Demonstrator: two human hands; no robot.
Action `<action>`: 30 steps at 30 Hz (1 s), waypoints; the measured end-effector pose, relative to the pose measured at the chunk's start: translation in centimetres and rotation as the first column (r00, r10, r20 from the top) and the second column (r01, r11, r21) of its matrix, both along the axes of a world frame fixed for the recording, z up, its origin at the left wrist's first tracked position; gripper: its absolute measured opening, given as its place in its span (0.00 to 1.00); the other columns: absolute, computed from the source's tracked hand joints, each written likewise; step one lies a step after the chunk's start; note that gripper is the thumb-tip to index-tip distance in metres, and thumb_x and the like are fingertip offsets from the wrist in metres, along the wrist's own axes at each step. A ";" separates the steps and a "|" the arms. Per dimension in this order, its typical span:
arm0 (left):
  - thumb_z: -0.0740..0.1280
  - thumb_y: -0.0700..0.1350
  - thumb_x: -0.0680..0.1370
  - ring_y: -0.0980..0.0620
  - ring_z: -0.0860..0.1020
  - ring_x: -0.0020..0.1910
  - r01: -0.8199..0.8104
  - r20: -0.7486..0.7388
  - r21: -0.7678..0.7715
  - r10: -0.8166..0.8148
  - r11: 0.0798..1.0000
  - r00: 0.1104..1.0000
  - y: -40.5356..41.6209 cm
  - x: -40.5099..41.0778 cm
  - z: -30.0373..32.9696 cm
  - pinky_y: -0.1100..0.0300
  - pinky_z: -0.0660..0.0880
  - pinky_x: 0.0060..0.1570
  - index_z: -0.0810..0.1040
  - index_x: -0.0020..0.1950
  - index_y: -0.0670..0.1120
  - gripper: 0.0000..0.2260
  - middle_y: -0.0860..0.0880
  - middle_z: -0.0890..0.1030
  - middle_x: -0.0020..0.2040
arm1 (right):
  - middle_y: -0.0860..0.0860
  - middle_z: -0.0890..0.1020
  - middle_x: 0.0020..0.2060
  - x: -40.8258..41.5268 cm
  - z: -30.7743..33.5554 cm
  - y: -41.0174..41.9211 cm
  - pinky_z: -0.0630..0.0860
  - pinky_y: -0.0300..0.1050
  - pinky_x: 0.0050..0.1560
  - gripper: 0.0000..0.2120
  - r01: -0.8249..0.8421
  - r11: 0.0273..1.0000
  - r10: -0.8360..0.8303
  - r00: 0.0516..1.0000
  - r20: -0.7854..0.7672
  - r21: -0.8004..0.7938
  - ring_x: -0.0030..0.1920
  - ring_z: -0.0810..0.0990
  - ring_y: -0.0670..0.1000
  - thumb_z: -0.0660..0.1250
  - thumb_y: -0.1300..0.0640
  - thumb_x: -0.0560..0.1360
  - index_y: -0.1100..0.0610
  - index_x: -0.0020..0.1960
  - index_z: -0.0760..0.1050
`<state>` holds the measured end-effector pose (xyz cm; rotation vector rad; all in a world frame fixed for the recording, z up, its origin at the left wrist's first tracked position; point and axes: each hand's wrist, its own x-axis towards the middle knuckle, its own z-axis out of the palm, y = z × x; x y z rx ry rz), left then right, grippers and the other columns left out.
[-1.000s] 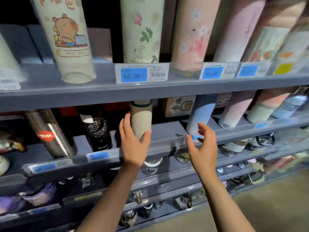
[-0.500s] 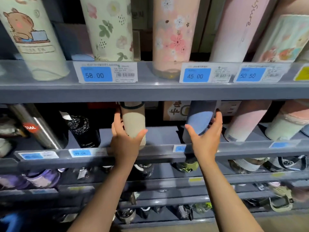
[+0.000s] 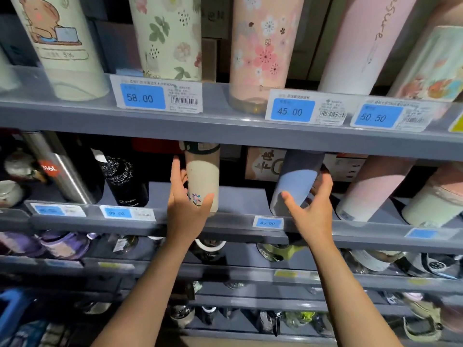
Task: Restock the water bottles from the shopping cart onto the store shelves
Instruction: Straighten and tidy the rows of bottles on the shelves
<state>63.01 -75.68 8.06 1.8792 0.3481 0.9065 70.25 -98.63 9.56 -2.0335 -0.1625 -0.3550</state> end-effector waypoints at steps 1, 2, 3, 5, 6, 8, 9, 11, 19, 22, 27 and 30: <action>0.74 0.37 0.69 0.57 0.69 0.64 0.001 -0.006 0.007 -0.001 1.000 1.000 0.1 0.0 0.0 0.60 0.68 0.62 0.49 0.73 0.60 0.44 0.50 0.69 0.66 | 0.51 0.69 0.65 -0.2 0.1 0.2 0.73 0.54 0.60 0.45 0.026 0.999 -0.026 1.000 0.010 -0.025 0.64 0.70 0.54 0.76 0.45 0.67 0.53 0.74 0.53; 0.74 0.35 0.69 0.54 0.71 0.64 -0.017 -0.002 0.021 0.017 1.000 1.000 0.1 0.1 0.0 0.58 0.69 0.63 0.51 0.74 0.58 0.45 0.49 0.70 0.67 | 0.53 0.67 0.68 -0.4 0.1 0.6 0.72 0.56 0.60 0.48 0.070 0.996 -0.069 0.997 0.017 -0.053 0.67 0.68 0.55 0.76 0.43 0.65 0.53 0.75 0.52; 0.75 0.35 0.68 0.52 0.72 0.64 -0.046 0.005 0.039 0.046 0.998 0.999 -0.1 0.2 0.1 0.55 0.71 0.63 0.53 0.75 0.56 0.44 0.47 0.70 0.67 | 0.55 0.65 0.69 -0.5 0.2 1.1 0.72 0.57 0.59 0.51 0.123 0.989 -0.122 0.992 0.018 -0.076 0.68 0.65 0.57 0.77 0.41 0.64 0.54 0.76 0.52; 0.76 0.37 0.67 0.48 0.73 0.62 -0.107 0.022 0.077 0.105 0.991 0.994 -0.7 0.3 0.2 0.47 0.73 0.62 0.54 0.75 0.53 0.45 0.44 0.70 0.67 | 0.57 0.64 0.68 -0.6 0.6 2.1 0.71 0.58 0.56 0.53 0.202 0.974 -0.202 0.979 0.013 -0.103 0.68 0.65 0.59 0.78 0.41 0.63 0.56 0.76 0.51; 0.77 0.38 0.66 0.46 0.73 0.61 -0.136 0.032 0.098 0.133 0.986 0.991 -0.9 0.4 0.1 0.45 0.73 0.60 0.54 0.75 0.54 0.45 0.43 0.70 0.66 | 0.57 0.64 0.67 -0.6 0.8 2.4 0.72 0.58 0.56 0.53 0.215 0.971 -0.215 0.976 0.008 -0.106 0.67 0.65 0.60 0.78 0.42 0.63 0.57 0.76 0.51; 0.78 0.39 0.65 0.41 0.73 0.59 -0.186 0.047 0.150 0.181 0.971 0.982 -1.2 0.5 0.0 0.43 0.74 0.57 0.54 0.75 0.54 0.46 0.41 0.70 0.64 | 0.57 0.66 0.65 -0.3 0.8 2.1 0.71 0.57 0.56 0.52 0.195 0.976 -0.196 0.980 -0.008 -0.100 0.66 0.66 0.60 0.78 0.44 0.64 0.58 0.75 0.52; 0.78 0.40 0.65 0.40 0.73 0.59 -0.209 0.048 0.179 0.203 0.961 0.978 -1.3 0.5 0.0 0.44 0.74 0.56 0.55 0.76 0.52 0.46 0.39 0.70 0.63 | 0.57 0.67 0.65 -0.1 0.8 1.7 0.72 0.57 0.56 0.50 0.163 0.982 -0.165 0.986 -0.012 -0.097 0.65 0.67 0.59 0.78 0.45 0.64 0.58 0.75 0.53; 0.79 0.41 0.65 0.38 0.72 0.58 -0.248 0.052 0.235 0.242 0.940 0.969 -1.6 0.7 -0.1 0.45 0.74 0.52 0.58 0.75 0.47 0.45 0.37 0.70 0.62 | 0.54 0.69 0.63 0.3 0.7 0.5 0.74 0.56 0.54 0.45 0.068 0.993 -0.072 0.997 -0.031 -0.101 0.61 0.71 0.57 0.78 0.46 0.64 0.57 0.71 0.56; 0.79 0.44 0.65 0.39 0.71 0.58 -0.268 0.044 0.351 0.270 0.897 0.962 -1.5 0.9 -0.7 0.45 0.77 0.43 0.57 0.73 0.51 0.43 0.37 0.71 0.61 | 0.46 0.73 0.56 0.8 1.5 -2.7 0.76 0.46 0.52 0.29 -0.245 0.969 0.239 0.961 -0.142 -0.026 0.58 0.75 0.52 0.76 0.55 0.68 0.53 0.60 0.60; 0.78 0.45 0.66 0.41 0.70 0.58 -0.267 0.035 0.365 0.273 0.892 0.961 -1.6 0.9 -0.9 0.46 0.77 0.42 0.58 0.74 0.49 0.43 0.38 0.71 0.61 | 0.50 0.67 0.66 -0.5 0.8 -1.0 0.74 0.56 0.59 0.45 -0.057 0.994 0.053 0.998 -0.045 -0.095 0.64 0.69 0.54 0.77 0.41 0.64 0.52 0.71 0.56; 0.78 0.45 0.65 0.42 0.69 0.56 -0.282 0.033 0.396 0.294 0.874 0.955 -1.6 0.9 -1.0 0.46 0.77 0.41 0.60 0.74 0.45 0.43 0.38 0.71 0.60 | 0.58 0.62 0.70 -2.0 0.8 3.2 0.71 0.58 0.58 0.51 0.251 0.965 -0.242 0.964 0.113 -0.071 0.68 0.62 0.59 0.77 0.47 0.66 0.56 0.77 0.49; 0.79 0.46 0.65 0.42 0.71 0.55 -0.286 0.025 0.418 0.304 0.862 0.952 -1.5 0.8 -1.0 0.47 0.77 0.40 0.60 0.74 0.45 0.43 0.37 0.72 0.60 | 0.57 0.63 0.70 -1.5 0.4 3.0 0.71 0.55 0.56 0.47 0.224 0.974 -0.219 0.970 0.110 -0.039 0.67 0.65 0.58 0.75 0.53 0.68 0.55 0.77 0.49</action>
